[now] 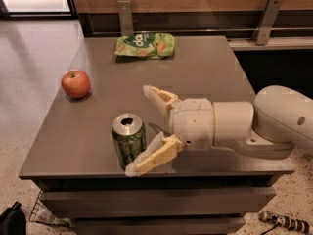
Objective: Move green can near green rice chip bag
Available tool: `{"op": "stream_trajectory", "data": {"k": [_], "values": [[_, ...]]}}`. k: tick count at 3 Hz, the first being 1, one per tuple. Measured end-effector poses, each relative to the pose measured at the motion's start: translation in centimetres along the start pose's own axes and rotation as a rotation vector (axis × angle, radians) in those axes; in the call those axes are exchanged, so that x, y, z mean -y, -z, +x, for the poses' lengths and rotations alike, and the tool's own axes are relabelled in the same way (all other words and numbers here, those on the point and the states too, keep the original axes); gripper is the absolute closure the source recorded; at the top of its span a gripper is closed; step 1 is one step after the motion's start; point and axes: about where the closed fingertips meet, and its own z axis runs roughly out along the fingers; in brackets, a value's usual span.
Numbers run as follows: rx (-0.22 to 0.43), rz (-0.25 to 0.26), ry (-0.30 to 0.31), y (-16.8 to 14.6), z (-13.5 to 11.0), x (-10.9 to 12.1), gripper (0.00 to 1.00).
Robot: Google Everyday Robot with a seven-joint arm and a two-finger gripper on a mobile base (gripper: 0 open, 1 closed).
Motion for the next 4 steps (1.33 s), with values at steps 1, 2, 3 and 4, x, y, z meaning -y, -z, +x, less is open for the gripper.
{"op": "stream_trajectory", "data": {"k": [1,2,3,4], "values": [[-0.005,-0.021,-0.013,-0.9,0.7,-1.6,0.00],[0.016,-0.047,-0.017,-2.0,1.2,-2.7,0.16],[0.019,-0.056,-0.015,-2.3,1.2,-3.0,0.39],[0.018,-0.059,-0.013,-2.5,1.1,-3.1,0.62]]}}
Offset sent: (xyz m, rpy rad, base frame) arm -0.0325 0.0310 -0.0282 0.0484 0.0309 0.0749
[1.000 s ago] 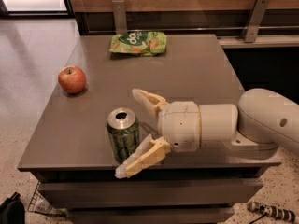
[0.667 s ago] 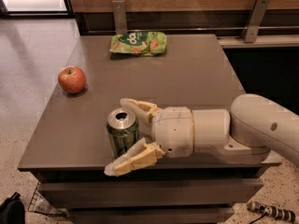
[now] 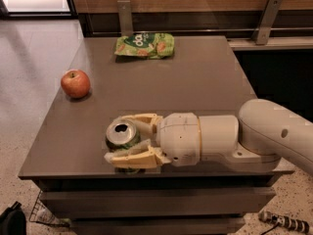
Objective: Move green can near green rice chip bag
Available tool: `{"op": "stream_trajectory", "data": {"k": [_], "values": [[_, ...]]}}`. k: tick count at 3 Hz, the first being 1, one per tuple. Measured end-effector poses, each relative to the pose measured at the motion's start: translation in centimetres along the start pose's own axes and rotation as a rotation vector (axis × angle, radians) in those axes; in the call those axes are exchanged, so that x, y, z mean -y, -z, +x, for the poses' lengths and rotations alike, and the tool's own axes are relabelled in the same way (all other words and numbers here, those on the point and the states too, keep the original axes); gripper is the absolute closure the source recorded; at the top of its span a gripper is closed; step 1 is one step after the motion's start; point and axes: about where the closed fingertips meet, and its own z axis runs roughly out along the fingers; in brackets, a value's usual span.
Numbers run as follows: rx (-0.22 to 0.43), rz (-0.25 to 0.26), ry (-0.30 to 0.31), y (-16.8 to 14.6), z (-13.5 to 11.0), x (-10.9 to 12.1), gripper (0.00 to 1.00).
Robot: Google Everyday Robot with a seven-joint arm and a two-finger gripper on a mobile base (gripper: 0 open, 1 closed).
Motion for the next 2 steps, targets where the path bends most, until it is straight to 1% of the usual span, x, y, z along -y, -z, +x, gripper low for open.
{"op": "stream_trajectory", "data": {"k": [1,2], "values": [[-0.001,-0.004,0.003,-0.18,-0.10,-0.12,0.86],[-0.003,-0.007,0.005,-0.35,-0.20,-0.23,1.00]]}}
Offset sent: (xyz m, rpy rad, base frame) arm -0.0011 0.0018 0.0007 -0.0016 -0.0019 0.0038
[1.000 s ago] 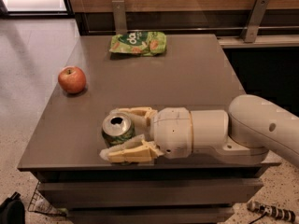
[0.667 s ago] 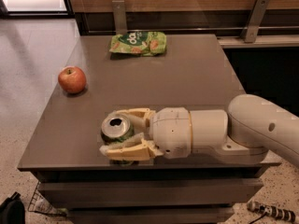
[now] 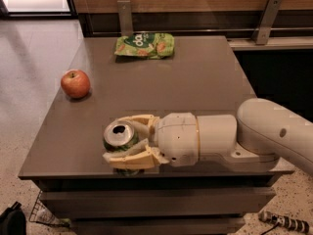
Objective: Move green can near green rice chip bag
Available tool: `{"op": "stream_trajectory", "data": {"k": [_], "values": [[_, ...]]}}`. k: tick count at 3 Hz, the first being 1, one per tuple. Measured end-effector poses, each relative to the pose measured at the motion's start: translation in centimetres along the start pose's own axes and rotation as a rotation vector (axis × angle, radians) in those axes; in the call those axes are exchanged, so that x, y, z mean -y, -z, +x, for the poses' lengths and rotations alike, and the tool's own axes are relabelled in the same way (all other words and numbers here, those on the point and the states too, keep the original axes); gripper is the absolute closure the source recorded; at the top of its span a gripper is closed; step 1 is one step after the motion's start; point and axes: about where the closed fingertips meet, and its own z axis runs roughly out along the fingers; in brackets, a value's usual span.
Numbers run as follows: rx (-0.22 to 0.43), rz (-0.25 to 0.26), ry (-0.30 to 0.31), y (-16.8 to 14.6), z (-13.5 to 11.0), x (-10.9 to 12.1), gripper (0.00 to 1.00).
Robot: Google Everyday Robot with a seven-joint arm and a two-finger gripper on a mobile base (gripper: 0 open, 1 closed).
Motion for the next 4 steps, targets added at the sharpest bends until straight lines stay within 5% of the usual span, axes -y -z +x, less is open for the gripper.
{"op": "stream_trajectory", "data": {"k": [1,2,3,4], "values": [[-0.007,-0.008,0.001,0.2,-0.7,0.6,1.00],[-0.045,0.013,-0.018,2.5,-3.0,4.5,1.00],[-0.071,0.071,-0.036,5.4,-5.8,9.5,1.00],[-0.078,0.195,-0.048,9.0,-7.3,17.6,1.00]]}}
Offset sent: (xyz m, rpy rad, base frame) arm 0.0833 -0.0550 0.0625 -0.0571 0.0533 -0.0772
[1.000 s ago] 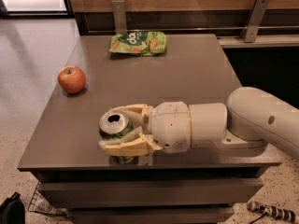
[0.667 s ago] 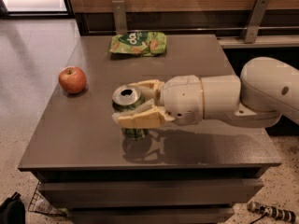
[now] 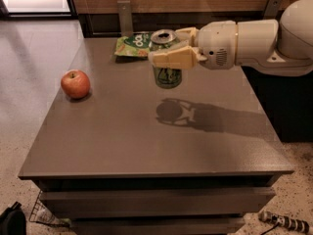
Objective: Move green can near green rice chip bag
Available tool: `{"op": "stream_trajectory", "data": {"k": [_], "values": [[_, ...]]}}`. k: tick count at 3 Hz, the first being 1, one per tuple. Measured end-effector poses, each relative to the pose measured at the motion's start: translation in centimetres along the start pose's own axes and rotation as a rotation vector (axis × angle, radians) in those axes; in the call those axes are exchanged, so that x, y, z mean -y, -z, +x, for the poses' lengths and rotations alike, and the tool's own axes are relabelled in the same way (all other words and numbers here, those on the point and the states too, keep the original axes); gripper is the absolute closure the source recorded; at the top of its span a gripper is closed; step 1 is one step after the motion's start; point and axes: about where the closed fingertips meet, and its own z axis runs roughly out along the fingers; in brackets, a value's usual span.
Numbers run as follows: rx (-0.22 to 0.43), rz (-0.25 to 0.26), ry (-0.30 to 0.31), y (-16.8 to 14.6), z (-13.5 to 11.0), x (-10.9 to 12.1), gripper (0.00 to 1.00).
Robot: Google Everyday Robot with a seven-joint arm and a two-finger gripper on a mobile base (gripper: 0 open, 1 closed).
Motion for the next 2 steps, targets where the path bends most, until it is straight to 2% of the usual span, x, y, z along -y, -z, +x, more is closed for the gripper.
{"op": "stream_trajectory", "data": {"k": [1,2], "values": [[0.003,0.125,-0.002,1.0,-0.7,6.8,1.00],[0.022,0.249,0.003,2.2,-0.7,11.9,1.00]]}}
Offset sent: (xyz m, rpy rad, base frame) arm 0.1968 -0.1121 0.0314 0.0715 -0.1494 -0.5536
